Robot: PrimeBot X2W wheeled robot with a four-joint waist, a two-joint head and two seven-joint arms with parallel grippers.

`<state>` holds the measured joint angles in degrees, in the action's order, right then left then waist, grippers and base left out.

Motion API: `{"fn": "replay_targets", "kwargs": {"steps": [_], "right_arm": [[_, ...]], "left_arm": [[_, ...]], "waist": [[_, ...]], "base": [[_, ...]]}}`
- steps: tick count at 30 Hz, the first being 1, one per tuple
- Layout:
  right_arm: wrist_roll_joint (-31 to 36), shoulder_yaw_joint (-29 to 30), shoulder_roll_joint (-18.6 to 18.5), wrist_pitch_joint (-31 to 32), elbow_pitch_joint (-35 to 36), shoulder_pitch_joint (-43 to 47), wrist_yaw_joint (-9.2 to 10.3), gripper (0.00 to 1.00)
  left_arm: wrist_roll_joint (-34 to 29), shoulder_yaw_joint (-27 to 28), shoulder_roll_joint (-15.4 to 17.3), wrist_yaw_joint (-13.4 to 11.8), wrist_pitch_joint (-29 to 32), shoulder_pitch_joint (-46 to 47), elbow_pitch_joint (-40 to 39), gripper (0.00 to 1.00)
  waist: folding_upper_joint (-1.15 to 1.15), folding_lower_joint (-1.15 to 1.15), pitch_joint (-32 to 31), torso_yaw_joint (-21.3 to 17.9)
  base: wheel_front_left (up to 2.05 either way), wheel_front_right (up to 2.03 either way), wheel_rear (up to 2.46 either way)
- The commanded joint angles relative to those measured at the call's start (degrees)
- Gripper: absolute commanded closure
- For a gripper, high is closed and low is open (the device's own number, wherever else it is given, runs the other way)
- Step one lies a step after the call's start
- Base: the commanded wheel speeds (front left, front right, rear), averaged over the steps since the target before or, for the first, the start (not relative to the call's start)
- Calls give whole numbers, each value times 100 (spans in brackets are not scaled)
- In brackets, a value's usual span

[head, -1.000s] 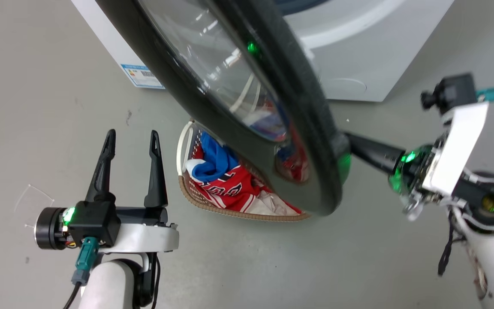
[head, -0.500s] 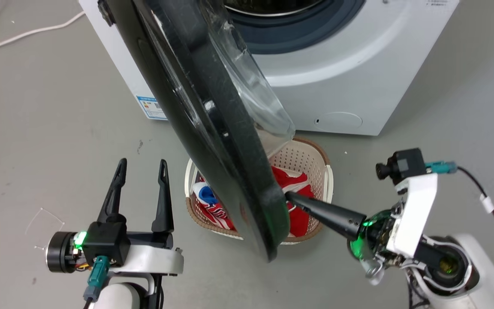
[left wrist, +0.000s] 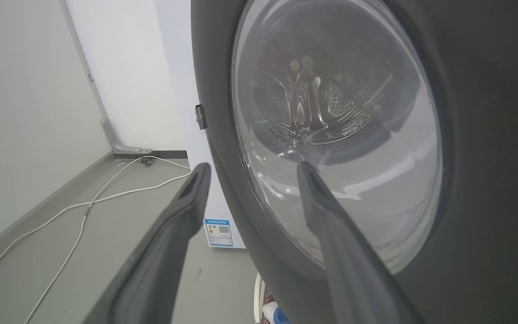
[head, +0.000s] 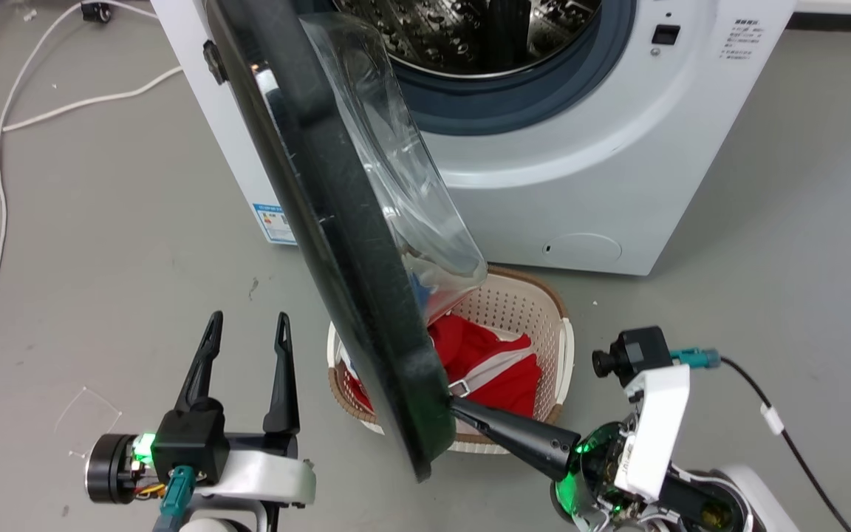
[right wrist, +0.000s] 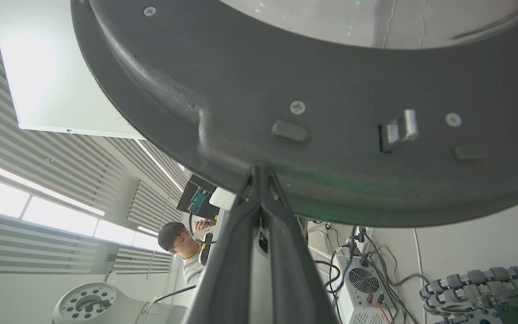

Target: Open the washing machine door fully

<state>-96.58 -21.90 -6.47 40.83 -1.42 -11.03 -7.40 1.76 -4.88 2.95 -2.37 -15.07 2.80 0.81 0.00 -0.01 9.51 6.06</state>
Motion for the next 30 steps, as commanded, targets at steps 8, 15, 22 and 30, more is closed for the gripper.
{"fn": "replay_targets", "kwargs": {"steps": [8, 15, 22, 30], "right_arm": [[200, 604, 167, -827, 71, 550, -16, 100], [983, 1263, 179, -2050, 685, 959, -16, 100], [2424, 1426, -118, -4026, 1089, 1158, -16, 100], [5549, 1798, -502, -5604, 461, 1201, -15, 100]], "left_arm": [[-64, 93, -11, -34, -16, -402, 117, 0], [-105, 169, -9, -39, -16, -642, 110, 0], [-110, 241, -8, -42, -16, -738, 59, 0], [-110, 272, -7, -55, -16, -815, 11, 0]], "waist": [[0, 1, -563, -156], [0, 1, -859, -313], [0, 1, -929, -449], [0, 1, -969, -552]], "base": [[0, 0, 0], [0, 0, 0], [0, 0, 0], [0, 0, 0]]}}
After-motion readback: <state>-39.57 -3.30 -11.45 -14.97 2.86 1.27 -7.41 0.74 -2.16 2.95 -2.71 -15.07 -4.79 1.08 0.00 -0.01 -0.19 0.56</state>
